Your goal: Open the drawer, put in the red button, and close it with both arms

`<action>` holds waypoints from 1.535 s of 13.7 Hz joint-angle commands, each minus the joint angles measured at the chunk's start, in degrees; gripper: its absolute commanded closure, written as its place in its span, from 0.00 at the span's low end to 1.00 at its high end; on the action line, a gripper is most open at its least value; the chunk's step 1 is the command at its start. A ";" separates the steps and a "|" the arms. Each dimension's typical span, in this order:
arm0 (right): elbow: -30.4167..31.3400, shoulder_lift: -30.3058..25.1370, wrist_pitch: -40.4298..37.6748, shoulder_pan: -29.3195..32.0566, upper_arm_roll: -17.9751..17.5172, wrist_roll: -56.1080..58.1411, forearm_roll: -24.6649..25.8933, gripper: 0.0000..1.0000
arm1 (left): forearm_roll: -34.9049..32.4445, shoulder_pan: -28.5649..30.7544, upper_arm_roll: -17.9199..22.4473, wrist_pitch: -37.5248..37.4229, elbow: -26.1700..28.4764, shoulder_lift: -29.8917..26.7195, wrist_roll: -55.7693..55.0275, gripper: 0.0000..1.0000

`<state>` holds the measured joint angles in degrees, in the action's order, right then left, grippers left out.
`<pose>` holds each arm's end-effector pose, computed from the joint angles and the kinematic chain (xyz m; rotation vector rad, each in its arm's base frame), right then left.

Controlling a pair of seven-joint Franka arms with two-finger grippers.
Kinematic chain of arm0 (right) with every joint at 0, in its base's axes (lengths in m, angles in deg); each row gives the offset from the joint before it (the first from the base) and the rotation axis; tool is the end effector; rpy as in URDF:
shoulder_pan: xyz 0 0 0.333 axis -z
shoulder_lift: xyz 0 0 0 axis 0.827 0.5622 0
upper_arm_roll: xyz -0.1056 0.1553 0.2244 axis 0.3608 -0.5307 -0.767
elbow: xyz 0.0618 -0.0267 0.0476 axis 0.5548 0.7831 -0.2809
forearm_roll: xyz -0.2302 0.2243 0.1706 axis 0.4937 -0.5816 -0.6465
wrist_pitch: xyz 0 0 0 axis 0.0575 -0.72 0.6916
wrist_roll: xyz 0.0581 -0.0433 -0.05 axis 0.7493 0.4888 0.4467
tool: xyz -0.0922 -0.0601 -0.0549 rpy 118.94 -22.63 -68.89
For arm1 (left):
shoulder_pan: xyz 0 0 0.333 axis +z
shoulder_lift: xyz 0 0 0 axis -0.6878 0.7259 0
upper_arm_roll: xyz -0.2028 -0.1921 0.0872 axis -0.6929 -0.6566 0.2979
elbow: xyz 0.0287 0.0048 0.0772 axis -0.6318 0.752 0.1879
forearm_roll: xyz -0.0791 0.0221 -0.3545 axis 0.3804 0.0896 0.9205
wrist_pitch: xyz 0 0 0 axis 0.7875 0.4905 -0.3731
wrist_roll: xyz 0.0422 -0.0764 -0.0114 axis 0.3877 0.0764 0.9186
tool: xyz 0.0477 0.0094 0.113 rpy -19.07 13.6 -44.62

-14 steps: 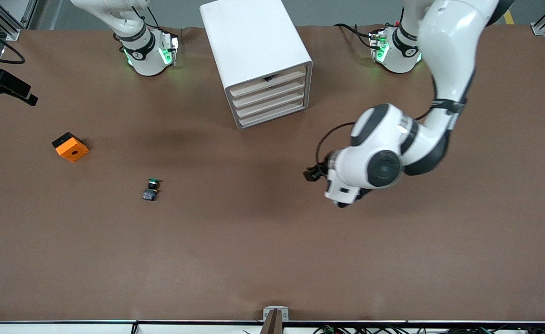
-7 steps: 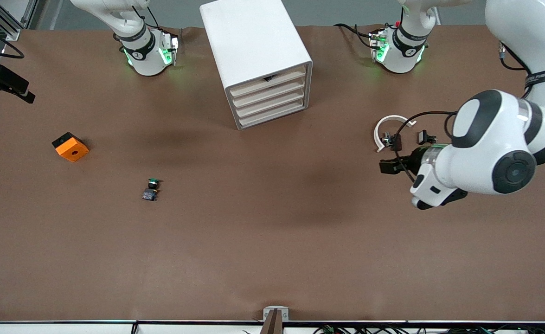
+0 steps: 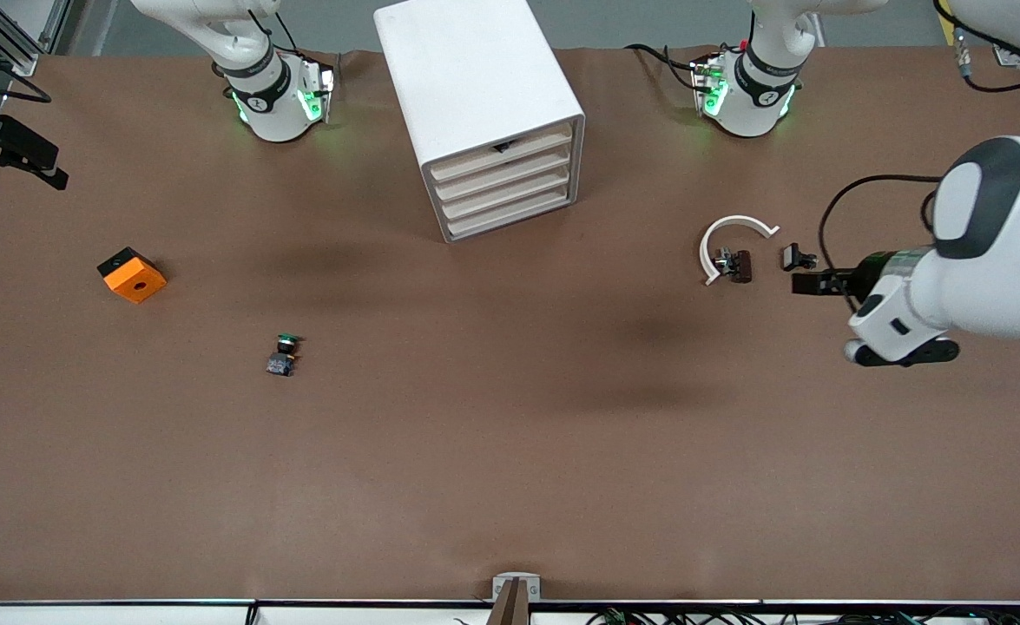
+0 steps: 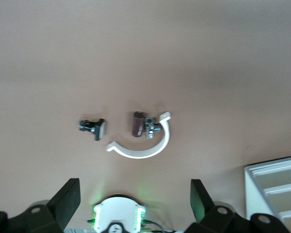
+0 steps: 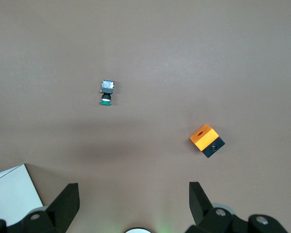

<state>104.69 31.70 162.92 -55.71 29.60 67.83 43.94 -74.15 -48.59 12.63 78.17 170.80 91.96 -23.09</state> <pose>0.4715 -0.0341 0.6180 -3.1400 0.0204 0.0312 0.5673 -0.0503 0.4357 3.0387 0.0531 -0.6475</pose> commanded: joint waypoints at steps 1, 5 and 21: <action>-0.04 -0.93 -0.53 -0.17 0.22 1.06 0.28 0.00 | -0.96 -0.75 4.24 8.11 13.17 -9.76 6.97 0.00; 0.14 -0.93 -1.32 0.01 0.31 0.89 -0.07 0.00 | -0.96 1.62 4.61 18.86 23.85 -20.08 9.72 0.00; 0.23 -1.37 -1.58 2.29 0.22 -1.66 -2.53 0.00 | -0.87 5.49 -4.71 11.40 7.07 -21.31 2.25 0.00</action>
<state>104.68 31.23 161.31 -54.01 30.31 66.45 41.75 -74.17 -43.92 8.95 91.25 179.53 70.34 -20.06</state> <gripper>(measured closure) 0.000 0.000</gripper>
